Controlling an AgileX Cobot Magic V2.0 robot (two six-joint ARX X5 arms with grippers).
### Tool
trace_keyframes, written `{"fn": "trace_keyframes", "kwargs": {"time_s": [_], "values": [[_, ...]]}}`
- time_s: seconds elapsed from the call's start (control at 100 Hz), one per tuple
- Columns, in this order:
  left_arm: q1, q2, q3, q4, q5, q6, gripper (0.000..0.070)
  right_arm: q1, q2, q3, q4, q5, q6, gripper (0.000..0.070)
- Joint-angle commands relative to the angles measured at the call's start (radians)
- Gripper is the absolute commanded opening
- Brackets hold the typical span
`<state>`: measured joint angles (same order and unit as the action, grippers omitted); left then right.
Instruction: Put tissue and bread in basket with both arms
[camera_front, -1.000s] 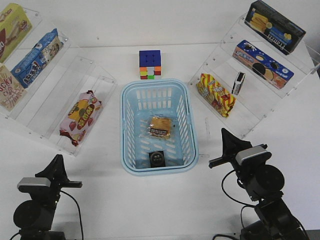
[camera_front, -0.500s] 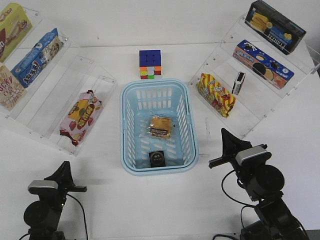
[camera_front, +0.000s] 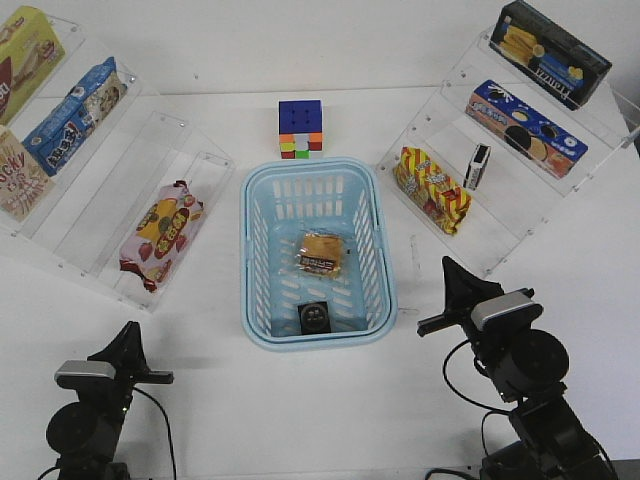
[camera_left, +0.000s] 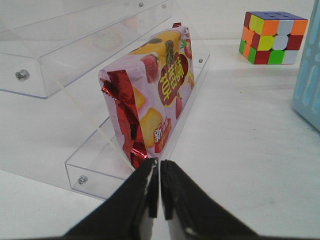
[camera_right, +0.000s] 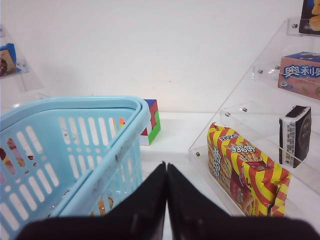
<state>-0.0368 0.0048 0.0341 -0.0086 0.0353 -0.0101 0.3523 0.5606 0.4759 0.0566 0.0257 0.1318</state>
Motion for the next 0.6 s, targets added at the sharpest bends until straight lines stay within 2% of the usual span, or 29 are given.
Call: {"fn": "trace_keyframes", "kwargs": {"time_s": [0.0,0.36,0.42,0.59], "values": [[0.001,-0.002,-0.02,0.011,0.006,0.001,0.0001,0.003,0.003,0.01,0.011,0.001,0.006,0.0001],[0.001,-0.002,-0.02,0.011,0.006,0.001,0.0001,0.003,0.003,0.01,0.011,0.001,-0.001,0.0002],[0.001,-0.002,-0.02,0.011,0.006,0.001,0.0001,0.0,0.003,0.009,0.012,0.005,-0.038,0.0001],[0.001,-0.002,-0.02,0.011,0.006,0.001,0.0001,-0.055,-0.074,-0.077,0.019,0.033,-0.215,0.0001]]}}
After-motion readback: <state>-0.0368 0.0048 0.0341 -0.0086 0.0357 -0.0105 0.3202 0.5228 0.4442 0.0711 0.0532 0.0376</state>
